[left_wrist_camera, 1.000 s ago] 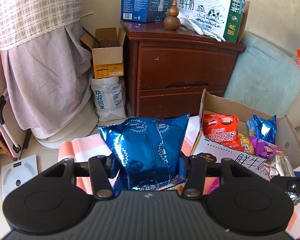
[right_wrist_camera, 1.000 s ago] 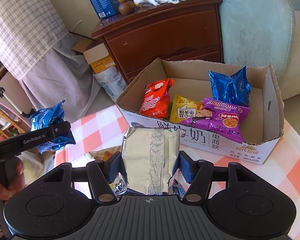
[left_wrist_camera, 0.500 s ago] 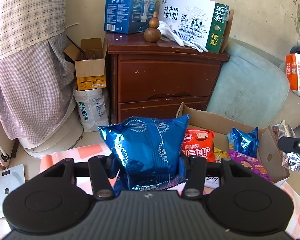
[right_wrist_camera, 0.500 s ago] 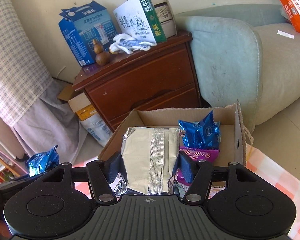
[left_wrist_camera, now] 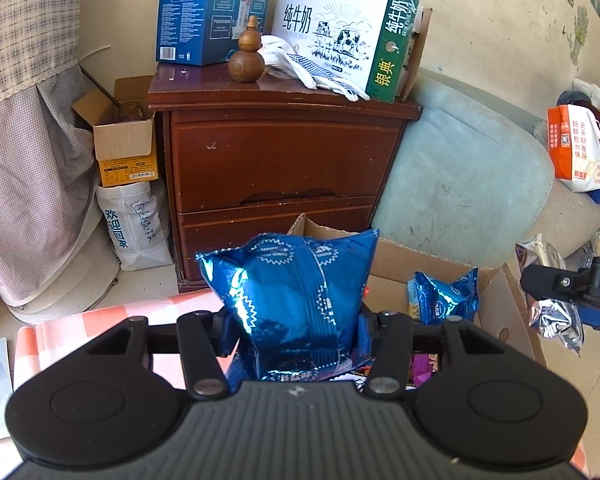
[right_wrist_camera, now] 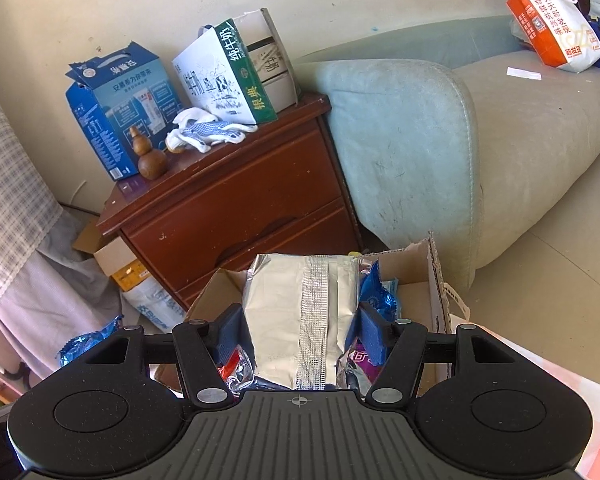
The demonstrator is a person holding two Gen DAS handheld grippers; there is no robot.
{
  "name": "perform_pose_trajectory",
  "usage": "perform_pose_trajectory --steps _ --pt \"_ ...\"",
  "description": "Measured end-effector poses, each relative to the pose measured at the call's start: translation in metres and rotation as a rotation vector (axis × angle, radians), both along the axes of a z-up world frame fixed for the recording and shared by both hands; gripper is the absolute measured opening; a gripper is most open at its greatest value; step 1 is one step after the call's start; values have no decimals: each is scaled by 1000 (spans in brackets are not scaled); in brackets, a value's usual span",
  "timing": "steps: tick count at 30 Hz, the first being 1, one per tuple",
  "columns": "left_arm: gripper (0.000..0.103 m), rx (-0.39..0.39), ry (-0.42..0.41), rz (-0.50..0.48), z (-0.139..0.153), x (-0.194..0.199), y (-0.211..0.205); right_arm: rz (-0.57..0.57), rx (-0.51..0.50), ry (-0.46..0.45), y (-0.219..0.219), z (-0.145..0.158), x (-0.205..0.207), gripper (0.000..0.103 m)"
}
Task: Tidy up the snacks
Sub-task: 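Lift both held packets and carry them over the cardboard box, then lower both packets into the box and open both tools, then move the left tool to the croissant packet while the right tool approaches the light blue packet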
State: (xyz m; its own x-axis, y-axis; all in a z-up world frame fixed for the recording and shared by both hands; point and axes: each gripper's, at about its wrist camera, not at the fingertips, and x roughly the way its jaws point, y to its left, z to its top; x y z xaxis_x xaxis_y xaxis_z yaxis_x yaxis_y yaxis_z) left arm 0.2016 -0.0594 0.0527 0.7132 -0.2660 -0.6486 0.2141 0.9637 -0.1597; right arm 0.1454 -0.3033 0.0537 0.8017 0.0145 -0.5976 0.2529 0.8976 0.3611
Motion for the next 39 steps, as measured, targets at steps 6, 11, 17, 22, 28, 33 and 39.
perform_pose_trajectory --steps 6,11,17,22,28,33,39 --pt "52 -48 15 -35 -8 16 -25 -56 30 1 -9 -11 8 60" --pt "65 -86 35 -76 -23 24 -43 -105 -3 -13 -12 -18 9 67" --pt "84 -98 14 -68 -16 19 -41 -63 -50 7 -6 -16 8 76" --pt "86 -95 -5 -60 -4 13 -30 -40 -47 26 -3 -16 4 76" --pt "88 -82 -5 -35 3 2 -11 25 -79 53 7 -16 -3 78" --pt "88 -53 17 -22 1 -10 5 95 -116 70 20 -16 -11 79" --pt "88 -33 78 -15 -9 -28 27 178 -132 93 32 -20 -23 80"
